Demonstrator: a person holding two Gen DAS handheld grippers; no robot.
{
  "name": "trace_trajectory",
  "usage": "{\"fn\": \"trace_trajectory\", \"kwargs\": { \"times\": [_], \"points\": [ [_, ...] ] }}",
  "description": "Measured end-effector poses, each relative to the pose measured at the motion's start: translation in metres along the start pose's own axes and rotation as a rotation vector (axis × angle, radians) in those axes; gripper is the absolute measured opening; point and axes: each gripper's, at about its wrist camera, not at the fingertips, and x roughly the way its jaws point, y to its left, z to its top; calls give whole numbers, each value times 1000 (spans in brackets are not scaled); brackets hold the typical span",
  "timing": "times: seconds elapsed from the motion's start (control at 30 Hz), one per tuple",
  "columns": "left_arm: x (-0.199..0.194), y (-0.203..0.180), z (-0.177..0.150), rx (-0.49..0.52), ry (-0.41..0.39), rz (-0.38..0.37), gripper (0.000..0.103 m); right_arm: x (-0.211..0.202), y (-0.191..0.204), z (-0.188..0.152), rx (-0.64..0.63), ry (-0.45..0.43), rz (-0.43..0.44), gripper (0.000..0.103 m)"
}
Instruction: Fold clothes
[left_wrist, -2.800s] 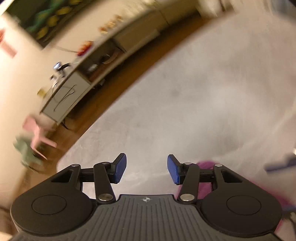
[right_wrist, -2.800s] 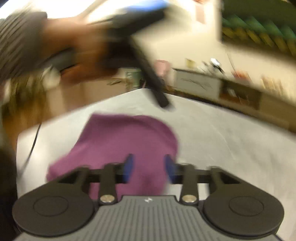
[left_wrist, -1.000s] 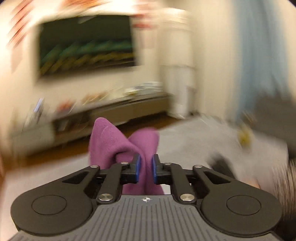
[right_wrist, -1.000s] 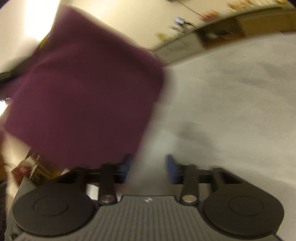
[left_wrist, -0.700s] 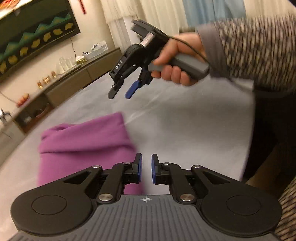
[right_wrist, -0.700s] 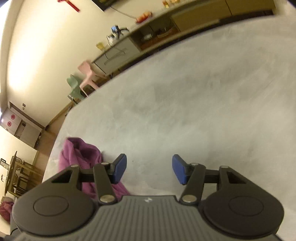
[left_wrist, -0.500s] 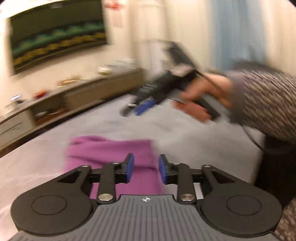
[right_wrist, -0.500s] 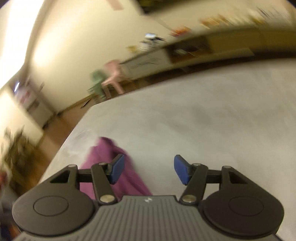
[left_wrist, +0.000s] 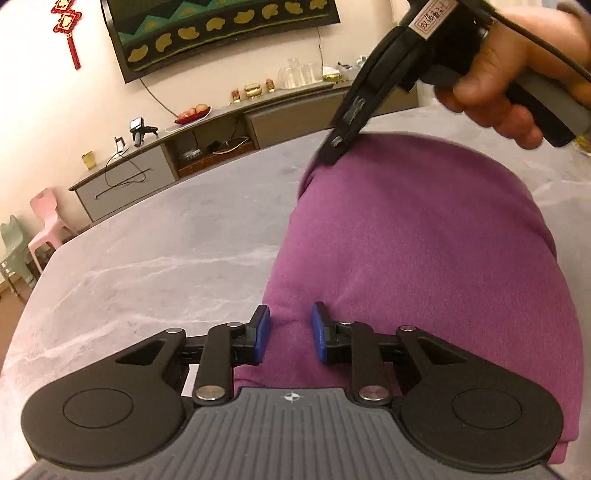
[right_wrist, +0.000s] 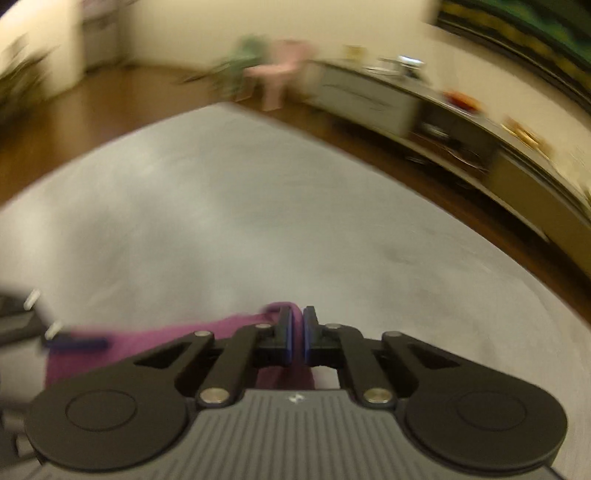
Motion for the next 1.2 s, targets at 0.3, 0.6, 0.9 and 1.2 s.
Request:
{"fn": "trace_trajectory", "kwargs": {
  "times": [0.3, 0.6, 0.9, 1.2],
  "points": [
    [5, -2, 1, 17, -22, -3, 16, -24, -26, 17, 156, -72, 73, 34],
    [9, -6, -2, 49, -31, 13, 17, 86, -44, 28, 28, 255, -214, 0],
    [-15, -2, 3, 93, -50, -102, 20, -57, -59, -30, 201, -51, 120, 31],
    [59, 6, 51, 85, -16, 197, 33, -49, -51, -112, 362, -30, 56, 31]
  ]
}}
